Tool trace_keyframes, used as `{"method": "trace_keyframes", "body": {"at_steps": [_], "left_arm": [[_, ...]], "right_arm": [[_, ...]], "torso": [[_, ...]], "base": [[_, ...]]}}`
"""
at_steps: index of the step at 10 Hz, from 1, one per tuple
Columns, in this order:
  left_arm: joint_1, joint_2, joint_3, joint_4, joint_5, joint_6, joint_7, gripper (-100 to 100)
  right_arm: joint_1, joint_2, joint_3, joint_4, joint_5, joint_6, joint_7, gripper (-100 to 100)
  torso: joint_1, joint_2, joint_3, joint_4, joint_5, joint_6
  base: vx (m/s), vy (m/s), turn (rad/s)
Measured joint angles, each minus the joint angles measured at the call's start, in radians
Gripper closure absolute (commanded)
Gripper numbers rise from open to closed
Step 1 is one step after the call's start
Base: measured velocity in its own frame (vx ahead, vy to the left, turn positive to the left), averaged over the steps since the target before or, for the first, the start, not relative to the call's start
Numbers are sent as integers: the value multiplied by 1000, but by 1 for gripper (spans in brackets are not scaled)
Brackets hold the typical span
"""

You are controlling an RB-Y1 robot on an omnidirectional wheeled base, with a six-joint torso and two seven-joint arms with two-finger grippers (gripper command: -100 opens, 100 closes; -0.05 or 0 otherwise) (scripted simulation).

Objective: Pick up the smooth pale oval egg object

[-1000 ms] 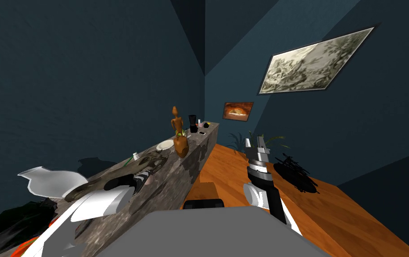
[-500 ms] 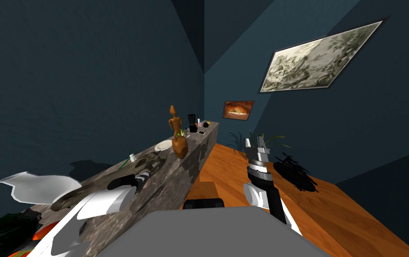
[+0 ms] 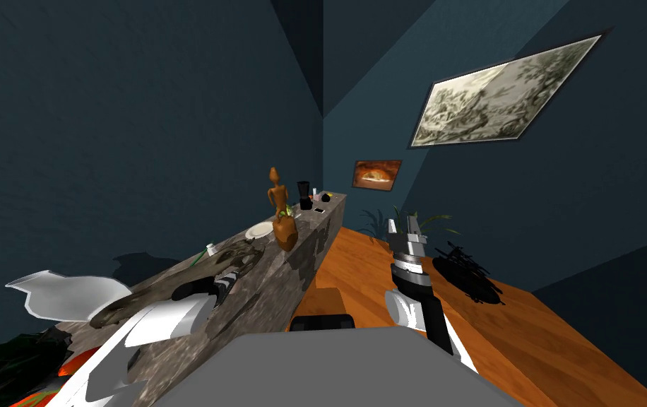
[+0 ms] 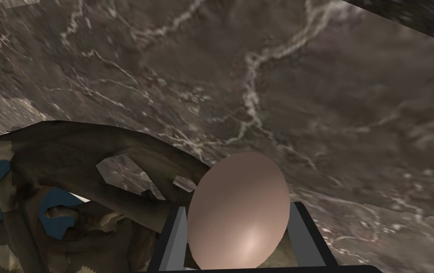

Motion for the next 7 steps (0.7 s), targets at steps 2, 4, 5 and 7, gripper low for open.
{"method": "trace_keyframes", "body": {"at_steps": [2,4,5,7], "left_arm": [[0,0,0,0,0,0,0,0],[5,1,2,-16,3,9,0,100],[7,2,5,-37,6,24,1,100],[13,4,10,-58,11,41,2,0]], "right_arm": [[0,0,0,0,0,0,0,0],[0,0,0,0,0,0,0,0],[0,0,0,0,0,0,0,0],[0,0,0,0,0,0,0,0]], "torso": [[0,0,0,0,0,0],[-1,0,0,0,0,0],[-1,0,0,0,-1,0],[-1,0,0,0,0,0]], "base": [[0,0,0],[1,-9,25],[0,-14,22],[0,-3,3]]}}
